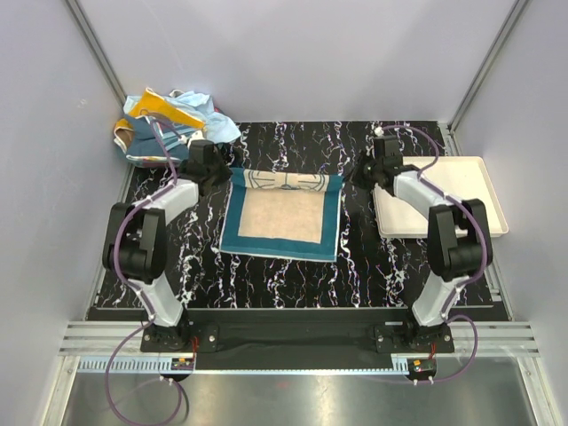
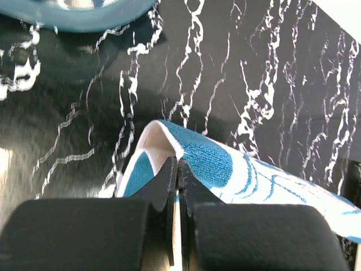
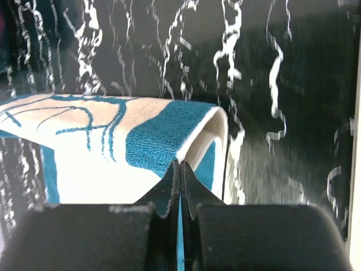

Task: Fold and stack the towels
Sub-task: Fold the towel

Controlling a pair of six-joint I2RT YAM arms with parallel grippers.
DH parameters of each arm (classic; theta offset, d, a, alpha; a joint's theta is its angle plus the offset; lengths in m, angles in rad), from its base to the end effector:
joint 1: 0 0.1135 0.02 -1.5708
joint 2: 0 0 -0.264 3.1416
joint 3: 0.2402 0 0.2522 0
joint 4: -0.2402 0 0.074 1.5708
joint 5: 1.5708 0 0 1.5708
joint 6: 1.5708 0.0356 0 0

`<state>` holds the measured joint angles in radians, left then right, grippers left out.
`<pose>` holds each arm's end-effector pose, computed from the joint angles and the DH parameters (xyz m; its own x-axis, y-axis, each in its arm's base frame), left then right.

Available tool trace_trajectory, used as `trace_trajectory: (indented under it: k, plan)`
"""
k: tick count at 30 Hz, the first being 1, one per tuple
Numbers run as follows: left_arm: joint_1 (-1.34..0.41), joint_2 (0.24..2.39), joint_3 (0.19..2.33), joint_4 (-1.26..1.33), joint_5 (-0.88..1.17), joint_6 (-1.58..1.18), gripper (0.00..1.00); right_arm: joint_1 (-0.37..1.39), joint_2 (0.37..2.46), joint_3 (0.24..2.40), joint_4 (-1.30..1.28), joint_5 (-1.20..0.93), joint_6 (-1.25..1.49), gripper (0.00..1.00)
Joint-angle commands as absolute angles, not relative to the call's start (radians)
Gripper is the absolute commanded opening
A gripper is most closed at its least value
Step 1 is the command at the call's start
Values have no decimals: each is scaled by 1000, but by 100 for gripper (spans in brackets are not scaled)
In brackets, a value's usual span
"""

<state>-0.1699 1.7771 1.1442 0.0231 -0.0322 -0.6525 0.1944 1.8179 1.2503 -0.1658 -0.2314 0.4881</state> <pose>0.3914 -0.0660 0.2126 -0.5353 -0.5239 -0.6626 -0.2291 0.8451 -0.4831 0.3949 0.0861 0.2156 -0.7467 0.3182 -0.5842 -0.0057 0.8751 0.4840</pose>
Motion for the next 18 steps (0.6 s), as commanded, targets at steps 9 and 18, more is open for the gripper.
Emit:
trace_trajectory:
  k: [9, 18]
  plan:
    - [-198, 1588, 942, -72, -178, -732, 0, 233, 1525, 937, -63, -281, 546, 0]
    - [-213, 1456, 801, -29, -156, -764, 0, 296, 1410, 830, -77, -267, 549, 0]
